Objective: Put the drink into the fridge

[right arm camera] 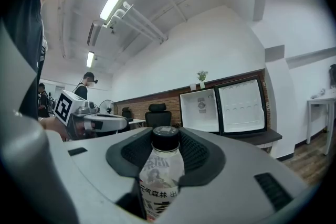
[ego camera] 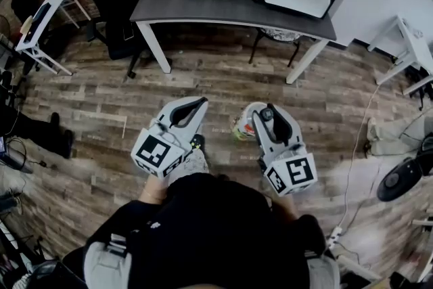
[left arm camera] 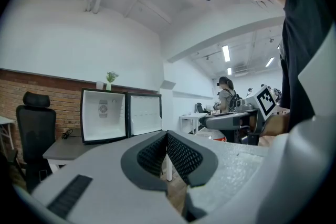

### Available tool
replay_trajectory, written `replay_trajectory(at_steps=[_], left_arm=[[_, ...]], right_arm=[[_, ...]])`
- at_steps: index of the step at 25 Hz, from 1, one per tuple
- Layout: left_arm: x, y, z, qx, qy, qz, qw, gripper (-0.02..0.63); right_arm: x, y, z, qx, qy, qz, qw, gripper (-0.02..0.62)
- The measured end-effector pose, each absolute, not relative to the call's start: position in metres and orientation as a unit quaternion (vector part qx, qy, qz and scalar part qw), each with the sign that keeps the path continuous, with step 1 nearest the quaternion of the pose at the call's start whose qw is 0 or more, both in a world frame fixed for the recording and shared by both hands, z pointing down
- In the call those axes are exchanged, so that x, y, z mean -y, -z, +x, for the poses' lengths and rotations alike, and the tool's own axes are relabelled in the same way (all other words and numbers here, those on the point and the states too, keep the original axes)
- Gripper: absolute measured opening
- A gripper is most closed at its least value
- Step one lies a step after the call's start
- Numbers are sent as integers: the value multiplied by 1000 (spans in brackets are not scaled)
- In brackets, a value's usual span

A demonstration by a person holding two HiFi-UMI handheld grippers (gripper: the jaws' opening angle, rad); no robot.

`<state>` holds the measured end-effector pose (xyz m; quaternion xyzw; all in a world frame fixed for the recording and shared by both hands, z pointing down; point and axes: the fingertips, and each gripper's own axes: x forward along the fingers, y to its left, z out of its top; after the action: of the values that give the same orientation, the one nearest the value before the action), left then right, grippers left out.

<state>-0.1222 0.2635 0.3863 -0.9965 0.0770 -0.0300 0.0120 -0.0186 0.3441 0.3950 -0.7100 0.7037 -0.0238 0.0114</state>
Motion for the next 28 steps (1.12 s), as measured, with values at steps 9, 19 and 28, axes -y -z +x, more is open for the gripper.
replay_trajectory(at_steps=[9,19,28], left_arm=[[-192,-387,-95,-57,21,-998,7,-3],[-118,-386,-80,-42,11,-999,5,-3],[-58,-384,-76,-28,7,-1000,-3,-3]], right_arm=[[-278,-387,4,-689,18,-725,8,153],[-204,-383,17,-679,15,-734,-1,153],[-148,-379,20,-666,25,-745,-8,153]])
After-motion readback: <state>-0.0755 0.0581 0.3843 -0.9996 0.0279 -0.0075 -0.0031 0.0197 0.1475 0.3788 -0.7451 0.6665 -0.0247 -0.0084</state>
